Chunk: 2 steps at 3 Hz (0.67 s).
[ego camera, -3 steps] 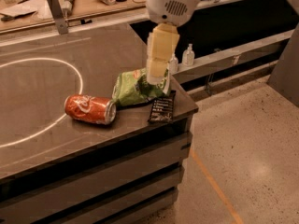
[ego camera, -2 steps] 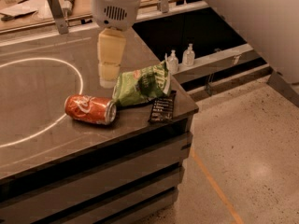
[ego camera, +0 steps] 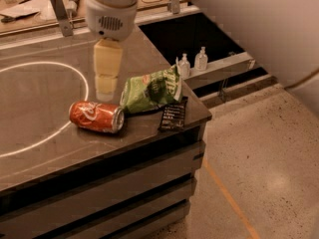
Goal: Place coke can upright
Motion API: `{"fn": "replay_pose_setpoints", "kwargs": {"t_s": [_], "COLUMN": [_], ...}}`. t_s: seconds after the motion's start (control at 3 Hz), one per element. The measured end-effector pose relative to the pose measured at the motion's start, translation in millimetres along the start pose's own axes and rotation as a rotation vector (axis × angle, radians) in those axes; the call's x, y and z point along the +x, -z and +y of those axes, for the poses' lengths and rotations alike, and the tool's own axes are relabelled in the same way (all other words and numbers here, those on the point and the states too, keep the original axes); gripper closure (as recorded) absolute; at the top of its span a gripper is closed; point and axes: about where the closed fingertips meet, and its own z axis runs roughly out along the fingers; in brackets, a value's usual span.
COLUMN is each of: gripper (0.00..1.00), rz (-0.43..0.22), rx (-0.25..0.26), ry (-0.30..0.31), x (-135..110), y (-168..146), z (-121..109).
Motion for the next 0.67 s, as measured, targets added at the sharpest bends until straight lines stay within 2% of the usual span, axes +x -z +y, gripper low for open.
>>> {"fn": "replay_pose_setpoints", "kwargs": {"t_s": [0.33,0.67], "gripper": [0.0,0.0], "rz": [0.044,0.079], "rx": [-0.094,-0.158], "ry": [0.0,-0.027], "x": [-28.3,-48.9], "y": [-46.8,-79.4], "z": [10.0,19.6]}}
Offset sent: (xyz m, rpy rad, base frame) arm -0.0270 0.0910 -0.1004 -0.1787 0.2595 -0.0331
